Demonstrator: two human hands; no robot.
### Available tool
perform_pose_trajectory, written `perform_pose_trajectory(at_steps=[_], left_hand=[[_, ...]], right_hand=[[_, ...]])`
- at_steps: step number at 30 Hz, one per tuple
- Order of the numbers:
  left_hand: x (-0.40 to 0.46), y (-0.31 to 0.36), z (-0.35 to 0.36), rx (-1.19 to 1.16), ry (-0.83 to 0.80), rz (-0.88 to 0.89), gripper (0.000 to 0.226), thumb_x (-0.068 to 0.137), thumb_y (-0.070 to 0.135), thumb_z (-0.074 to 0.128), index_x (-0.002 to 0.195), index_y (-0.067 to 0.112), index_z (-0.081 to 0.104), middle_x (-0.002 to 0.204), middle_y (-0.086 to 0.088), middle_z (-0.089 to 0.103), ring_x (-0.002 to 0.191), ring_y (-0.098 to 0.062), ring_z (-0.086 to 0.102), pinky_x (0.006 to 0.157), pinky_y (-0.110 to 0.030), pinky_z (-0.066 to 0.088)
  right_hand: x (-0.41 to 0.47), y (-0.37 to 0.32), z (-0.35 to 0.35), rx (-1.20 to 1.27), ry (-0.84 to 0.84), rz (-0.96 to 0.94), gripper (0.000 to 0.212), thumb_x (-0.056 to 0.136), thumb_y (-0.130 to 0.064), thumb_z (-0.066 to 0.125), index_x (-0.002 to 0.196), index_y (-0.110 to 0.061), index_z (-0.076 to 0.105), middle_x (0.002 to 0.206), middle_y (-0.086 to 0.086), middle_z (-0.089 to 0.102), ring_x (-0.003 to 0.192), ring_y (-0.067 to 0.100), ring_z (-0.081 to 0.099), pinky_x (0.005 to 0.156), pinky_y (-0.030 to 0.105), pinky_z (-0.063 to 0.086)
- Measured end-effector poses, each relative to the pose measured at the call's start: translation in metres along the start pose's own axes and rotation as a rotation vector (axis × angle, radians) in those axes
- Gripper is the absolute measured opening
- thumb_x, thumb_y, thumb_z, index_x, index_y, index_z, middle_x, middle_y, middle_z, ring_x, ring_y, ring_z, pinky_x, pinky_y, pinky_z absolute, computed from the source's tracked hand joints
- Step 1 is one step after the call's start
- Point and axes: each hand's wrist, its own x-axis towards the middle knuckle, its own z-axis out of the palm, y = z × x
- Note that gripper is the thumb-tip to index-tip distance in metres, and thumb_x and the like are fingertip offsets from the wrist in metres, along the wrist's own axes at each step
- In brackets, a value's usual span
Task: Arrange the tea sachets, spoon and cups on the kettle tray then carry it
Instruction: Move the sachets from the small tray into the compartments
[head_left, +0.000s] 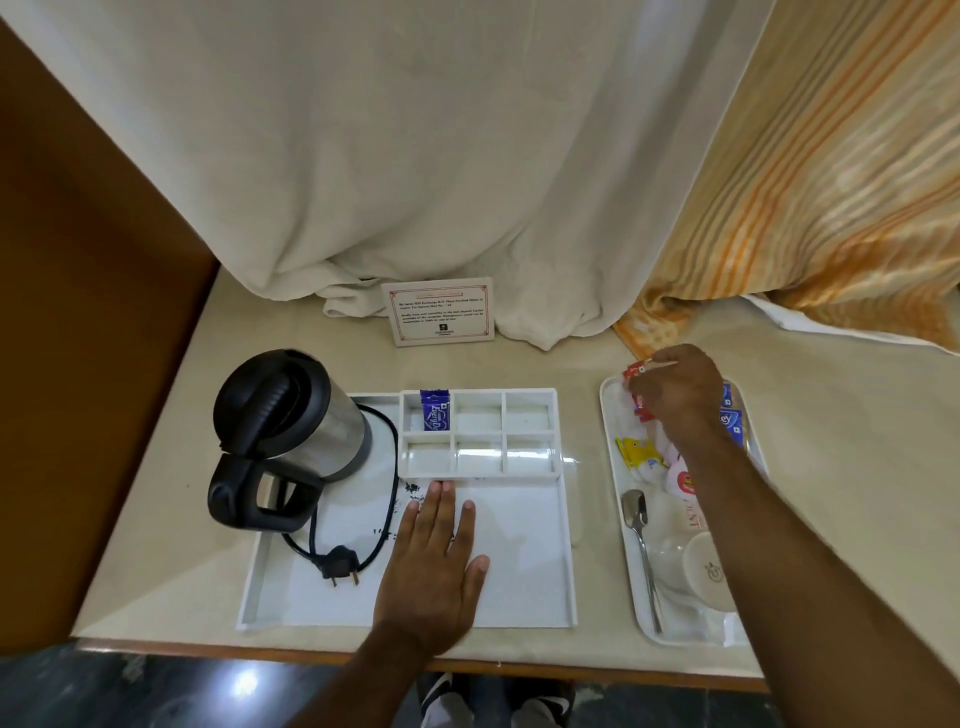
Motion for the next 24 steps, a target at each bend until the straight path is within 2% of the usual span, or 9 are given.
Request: perform_pose_trajectory(at_steps=[3,5,8,11,13,15,18,21,24], left_hand=[[0.0,0.001,0.0,0.0,0.002,0.001,0.067,0.1,0.053,0.013,0.153,0.012,0.013,0.161,-0.016,0.008,0.148,-0.033,0.003,0.114,-0.047,0.009],[0.0,0.001,-0.001,0.0,0.0,0.002,0.067,0.1,0.052,0.013,0.153,0.012,0.014,0.161,-0.016,0.009,0.148,-0.033,0.005,0.114,-0.047,0.009],[-0.001,0.001,-0.001,-0.01,0.006,0.012,0.065,0.1,0.05,0.016,0.152,0.011,0.016,0.16,-0.017,0.009,0.149,-0.033,0.006,0.115,-0.047,0.01],[0.0,0.001,-0.001,-0.022,0.013,0.01,0.065,0.1,0.05,0.018,0.152,0.011,0.017,0.16,-0.017,0.012,0.149,-0.032,0.006,0.115,-0.047,0.009],[-0.001,0.001,-0.001,-0.028,0.012,0.01,0.065,0.1,0.05,0.016,0.152,0.011,0.019,0.16,-0.017,0.014,0.149,-0.032,0.008,0.115,-0.047,0.01],[0.0,0.001,-0.002,-0.022,0.012,0.01,0.066,0.1,0.051,0.015,0.152,0.011,0.019,0.16,-0.017,0.014,0.148,-0.032,0.009,0.114,-0.047,0.01],[0.0,0.001,0.0,-0.01,0.021,0.006,0.067,0.1,0.052,0.014,0.153,0.012,0.016,0.161,-0.016,0.01,0.149,-0.031,0.005,0.114,-0.047,0.009],[0.0,-0.001,0.001,-0.018,0.024,0.006,0.066,0.1,0.052,0.013,0.153,0.013,0.016,0.161,-0.016,0.01,0.149,-0.031,0.004,0.115,-0.047,0.009],[0.0,-0.002,0.005,-0.008,0.032,0.007,0.066,0.1,0.051,0.017,0.153,0.012,0.018,0.161,-0.016,0.012,0.149,-0.031,0.005,0.115,-0.046,0.009]], right_hand=[[-0.015,-0.032,0.003,0.255,-0.13,-0.138,0.031,0.064,-0.012,0.085,0.093,-0.012,0.073,0.077,0.004,0.069,0.059,0.012,0.061,0.048,0.021,0.046],[-0.036,-0.053,0.021,0.368,-0.275,-0.241,0.023,0.067,-0.008,0.083,0.088,-0.007,0.074,0.076,0.006,0.069,0.062,0.012,0.062,0.05,0.021,0.047],[-0.071,-0.069,0.059,0.337,-0.432,-0.302,0.022,0.069,-0.006,0.083,0.089,-0.008,0.074,0.083,0.002,0.073,0.073,0.008,0.069,0.061,0.018,0.056],[-0.089,-0.065,0.094,0.266,-0.5,-0.41,0.019,0.07,-0.007,0.083,0.086,-0.009,0.075,0.077,-0.006,0.069,0.066,-0.009,0.062,0.056,0.007,0.047],[-0.092,-0.057,0.108,0.152,-0.478,-0.478,0.018,0.07,-0.016,0.084,0.085,-0.016,0.074,0.078,-0.008,0.068,0.075,-0.003,0.061,0.063,0.011,0.047],[-0.09,-0.051,0.114,-0.09,-0.383,-0.588,0.021,0.071,-0.031,0.082,0.088,-0.025,0.072,0.089,-0.009,0.069,0.094,0.012,0.055,0.078,0.031,0.044],[-0.085,-0.044,0.11,-0.354,-0.286,-0.673,0.045,0.069,-0.045,0.078,0.11,-0.028,0.065,0.117,-0.003,0.064,0.112,0.023,0.046,0.088,0.039,0.034],[-0.075,-0.043,0.085,-0.271,-0.235,-0.71,0.057,0.07,-0.041,0.079,0.121,-0.023,0.06,0.123,0.005,0.057,0.115,0.026,0.045,0.094,0.038,0.035],[-0.043,-0.034,0.035,-0.262,-0.114,-0.793,0.044,0.074,-0.024,0.076,0.115,-0.014,0.065,0.116,0.013,0.061,0.111,0.032,0.05,0.095,0.037,0.037]])
